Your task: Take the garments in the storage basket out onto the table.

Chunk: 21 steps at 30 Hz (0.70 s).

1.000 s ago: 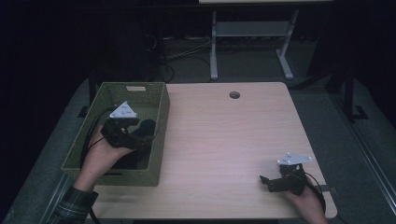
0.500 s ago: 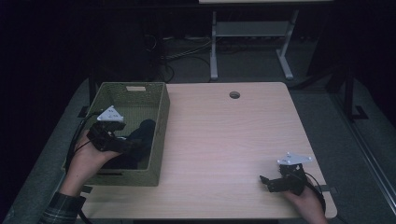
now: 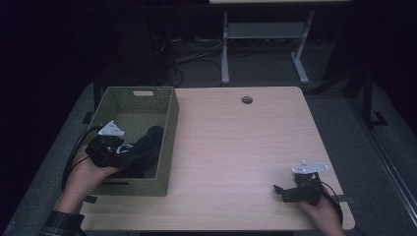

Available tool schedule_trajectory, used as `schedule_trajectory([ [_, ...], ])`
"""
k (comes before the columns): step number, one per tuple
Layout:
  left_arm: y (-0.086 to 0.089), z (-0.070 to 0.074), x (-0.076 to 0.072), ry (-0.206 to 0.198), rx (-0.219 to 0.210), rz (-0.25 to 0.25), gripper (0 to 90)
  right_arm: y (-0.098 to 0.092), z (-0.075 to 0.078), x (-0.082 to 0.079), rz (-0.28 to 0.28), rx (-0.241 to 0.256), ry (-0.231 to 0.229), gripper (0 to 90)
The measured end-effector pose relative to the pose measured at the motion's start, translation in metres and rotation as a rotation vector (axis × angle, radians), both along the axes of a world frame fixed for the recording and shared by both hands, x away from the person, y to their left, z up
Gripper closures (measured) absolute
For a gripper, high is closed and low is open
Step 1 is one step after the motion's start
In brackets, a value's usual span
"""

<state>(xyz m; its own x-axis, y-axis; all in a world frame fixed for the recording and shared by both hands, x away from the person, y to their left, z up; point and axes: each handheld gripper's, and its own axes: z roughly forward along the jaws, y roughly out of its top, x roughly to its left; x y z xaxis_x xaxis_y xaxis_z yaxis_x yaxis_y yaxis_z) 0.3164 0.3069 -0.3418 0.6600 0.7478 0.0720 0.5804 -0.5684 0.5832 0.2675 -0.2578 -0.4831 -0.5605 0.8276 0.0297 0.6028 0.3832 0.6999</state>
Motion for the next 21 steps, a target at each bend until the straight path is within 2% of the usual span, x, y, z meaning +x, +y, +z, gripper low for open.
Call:
schedule_trajectory([
  [6, 0.002, -0.009, 0.001, 0.042, 0.036, -0.006, 14.7, 0.000, 0.000, 0.000, 0.000, 0.000, 0.000, 0.4],
  [10, 0.003, -0.012, 0.003, 0.062, 0.038, -0.007, 18.0, 0.000, 0.000, 0.000, 0.000, 0.000, 0.000, 0.4],
  [15, 0.004, -0.017, 0.005, 0.086, 0.059, -0.013, 24.2, 0.000, 0.000, 0.000, 0.001, 0.000, -0.001, 0.4],
  [21, 0.006, -0.019, 0.006, 0.095, 0.073, -0.007, 39.3, 0.000, 0.000, 0.000, 0.001, 0.000, -0.001, 0.4],
])
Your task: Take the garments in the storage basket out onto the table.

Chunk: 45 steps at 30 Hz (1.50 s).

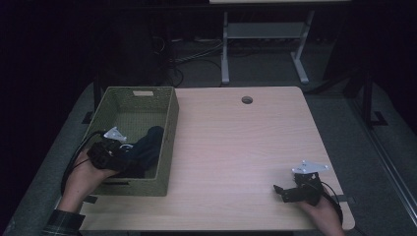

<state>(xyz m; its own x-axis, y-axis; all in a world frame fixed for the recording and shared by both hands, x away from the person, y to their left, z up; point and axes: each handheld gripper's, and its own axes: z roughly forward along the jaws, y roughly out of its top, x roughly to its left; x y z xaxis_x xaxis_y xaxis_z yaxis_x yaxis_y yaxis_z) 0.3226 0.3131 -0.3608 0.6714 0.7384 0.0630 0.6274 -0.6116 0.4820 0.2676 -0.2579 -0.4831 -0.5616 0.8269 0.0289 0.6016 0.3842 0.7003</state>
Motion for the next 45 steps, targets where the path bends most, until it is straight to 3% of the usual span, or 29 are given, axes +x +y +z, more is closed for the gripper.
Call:
schedule_trajectory([
  [6, 0.000, -0.001, 0.001, 0.021, 0.024, -0.006, 60.0, 0.000, 0.000, 0.000, 0.000, 0.000, 0.000, 0.4],
  [10, 0.000, 0.001, 0.002, 0.035, 0.015, -0.006, 73.0, 0.000, 0.000, 0.000, -0.001, 0.000, 0.001, 0.4],
  [23, 0.007, 0.032, 0.004, 0.005, -0.049, 0.033, 76.3, 0.000, 0.000, 0.000, 0.000, 0.000, 0.001, 0.4],
  [45, -0.003, 0.096, 0.010, -0.032, -0.027, 0.020, 78.1, 0.000, 0.000, 0.000, 0.000, 0.001, 0.000, 0.4],
])
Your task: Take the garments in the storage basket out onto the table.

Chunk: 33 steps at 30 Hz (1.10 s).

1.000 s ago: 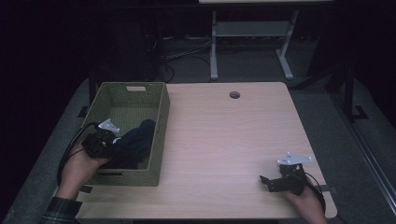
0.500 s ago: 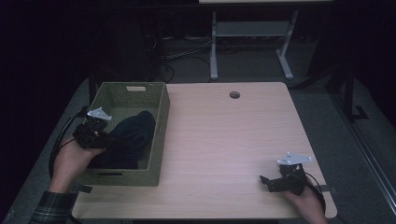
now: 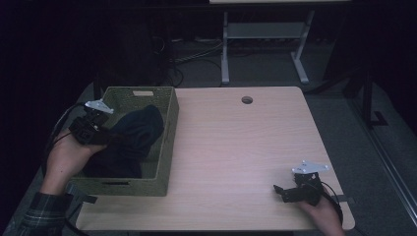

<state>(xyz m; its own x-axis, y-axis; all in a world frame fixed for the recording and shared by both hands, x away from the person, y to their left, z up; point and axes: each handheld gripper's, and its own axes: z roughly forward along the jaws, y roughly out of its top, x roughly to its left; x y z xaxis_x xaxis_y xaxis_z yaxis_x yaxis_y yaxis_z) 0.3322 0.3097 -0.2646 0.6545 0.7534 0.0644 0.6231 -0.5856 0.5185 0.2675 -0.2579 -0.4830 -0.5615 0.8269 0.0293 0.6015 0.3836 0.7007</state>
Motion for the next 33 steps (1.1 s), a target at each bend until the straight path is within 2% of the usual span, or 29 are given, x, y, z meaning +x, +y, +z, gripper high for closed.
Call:
schedule_trajectory([
  [10, -0.006, 0.024, 0.004, -0.016, 0.012, -0.006, 78.1, 0.000, 0.000, 0.000, 0.001, 0.000, 0.002, 0.4],
  [18, -0.013, 0.042, 0.005, -0.022, 0.022, -0.034, 78.2, 0.000, 0.000, 0.000, -0.001, 0.000, 0.001, 0.4],
  [33, -0.038, 0.075, 0.010, -0.068, -0.009, -0.087, 78.7, 0.000, 0.000, 0.000, -0.002, 0.000, 0.002, 0.4],
])
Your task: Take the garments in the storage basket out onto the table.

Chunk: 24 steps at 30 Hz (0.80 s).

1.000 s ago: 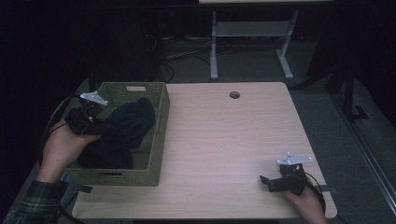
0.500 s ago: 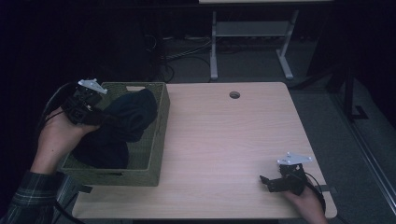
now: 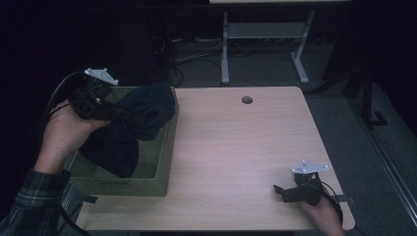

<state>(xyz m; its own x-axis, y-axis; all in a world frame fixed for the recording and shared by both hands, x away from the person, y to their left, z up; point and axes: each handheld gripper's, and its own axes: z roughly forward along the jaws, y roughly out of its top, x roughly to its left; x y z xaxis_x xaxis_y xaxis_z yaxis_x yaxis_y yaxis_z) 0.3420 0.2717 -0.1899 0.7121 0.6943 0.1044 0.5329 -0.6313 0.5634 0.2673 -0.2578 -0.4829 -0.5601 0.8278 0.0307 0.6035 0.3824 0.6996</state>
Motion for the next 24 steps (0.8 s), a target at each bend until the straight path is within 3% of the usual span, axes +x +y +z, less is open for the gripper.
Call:
schedule_trajectory([
  [9, -0.020, 0.015, 0.004, -0.018, -0.047, -0.027, 78.8, 0.000, 0.000, 0.000, -0.001, 0.000, 0.000, 0.4],
  [15, -0.032, 0.017, 0.008, -0.008, -0.079, -0.051, 78.9, 0.000, 0.000, 0.000, -0.001, 0.000, 0.000, 0.4],
  [19, -0.046, 0.019, 0.011, 0.011, -0.166, -0.103, 79.1, 0.000, 0.000, 0.000, -0.001, 0.000, 0.000, 0.4],
  [24, -0.062, 0.021, 0.013, 0.024, -0.203, -0.156, 79.2, 0.000, 0.000, 0.000, 0.001, 0.001, 0.000, 0.4],
])
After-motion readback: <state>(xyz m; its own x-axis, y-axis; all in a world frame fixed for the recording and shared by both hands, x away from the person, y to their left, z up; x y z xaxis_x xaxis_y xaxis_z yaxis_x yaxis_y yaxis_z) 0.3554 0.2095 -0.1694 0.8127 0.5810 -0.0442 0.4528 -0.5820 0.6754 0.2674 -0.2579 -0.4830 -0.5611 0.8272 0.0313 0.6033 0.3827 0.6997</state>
